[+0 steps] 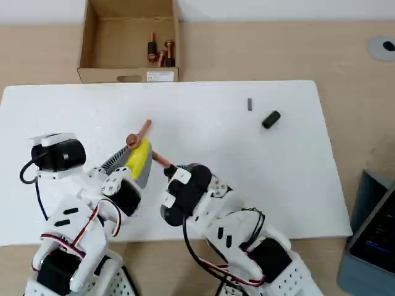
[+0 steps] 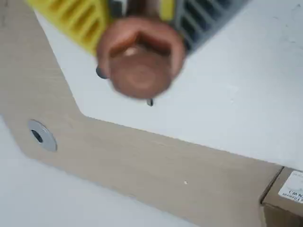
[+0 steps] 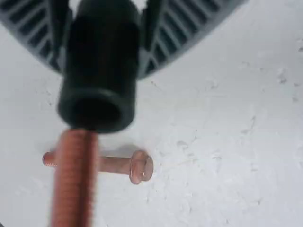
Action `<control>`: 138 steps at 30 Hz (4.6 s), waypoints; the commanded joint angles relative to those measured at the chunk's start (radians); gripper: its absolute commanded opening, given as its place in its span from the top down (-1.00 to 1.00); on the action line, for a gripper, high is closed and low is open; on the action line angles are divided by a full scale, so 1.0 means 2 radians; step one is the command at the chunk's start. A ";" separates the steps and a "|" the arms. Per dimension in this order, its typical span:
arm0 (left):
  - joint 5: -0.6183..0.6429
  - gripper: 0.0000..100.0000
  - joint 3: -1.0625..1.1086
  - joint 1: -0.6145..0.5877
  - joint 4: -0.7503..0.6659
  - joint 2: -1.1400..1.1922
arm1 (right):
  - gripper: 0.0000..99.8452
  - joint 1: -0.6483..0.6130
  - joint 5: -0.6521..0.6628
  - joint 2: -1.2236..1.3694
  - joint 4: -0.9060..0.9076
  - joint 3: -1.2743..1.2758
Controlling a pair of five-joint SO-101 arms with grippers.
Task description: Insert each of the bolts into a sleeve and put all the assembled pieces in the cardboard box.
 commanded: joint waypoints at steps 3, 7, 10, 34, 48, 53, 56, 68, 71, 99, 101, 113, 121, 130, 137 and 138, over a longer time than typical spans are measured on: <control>-0.002 1.00 -0.021 0.018 0.031 -0.006 | 0.98 -0.007 0.005 -0.085 -0.013 -0.016; -0.002 1.00 -0.025 0.030 0.040 -0.006 | 0.98 -0.007 0.005 -0.085 -0.014 -0.016; -0.002 1.00 -0.021 0.030 0.039 -0.006 | 0.98 -0.007 0.005 -0.085 -0.014 -0.016; -0.044 0.58 0.079 0.064 0.039 -0.005 | 0.98 -0.007 0.006 -0.085 -0.014 -0.016; -0.067 0.49 -0.032 -0.026 0.068 -0.004 | 0.98 -0.004 0.002 -0.085 -0.012 -0.011; -0.072 0.82 -0.047 -0.082 0.096 -0.004 | 0.98 0.007 -0.012 -0.082 -0.011 -0.013; -0.116 0.99 -0.040 -0.133 0.095 -0.005 | 0.98 0.035 -0.036 -0.073 -0.011 -0.014; -0.259 1.00 0.110 -0.298 0.094 -0.005 | 0.98 0.148 -0.051 -0.017 -0.011 -0.066; -0.275 1.00 0.151 -0.313 0.094 -0.005 | 0.98 0.149 -0.052 0.052 -0.011 -0.117; -0.272 0.99 0.212 -0.319 0.093 -0.006 | 0.98 0.150 -0.107 0.956 -0.085 -0.879; -0.272 0.99 0.212 -0.319 0.093 -0.006 | 0.98 0.150 -0.107 1.018 -0.085 -0.940; -0.274 0.99 0.212 -0.318 0.093 -0.006 | 0.98 0.150 0.012 1.381 -0.082 -1.333; -0.274 0.99 0.212 -0.318 0.093 -0.006 | 0.94 0.151 0.081 1.525 -0.079 -1.480; -0.274 0.99 0.212 -0.318 0.093 -0.006 | 0.78 0.152 0.083 1.541 -0.051 -1.500; -0.274 0.99 0.212 -0.318 0.093 -0.006 | 0.80 0.152 0.083 1.541 -0.051 -1.499; -0.274 0.99 0.212 -0.318 0.093 -0.006 | 0.80 0.153 0.083 1.541 -0.051 -1.499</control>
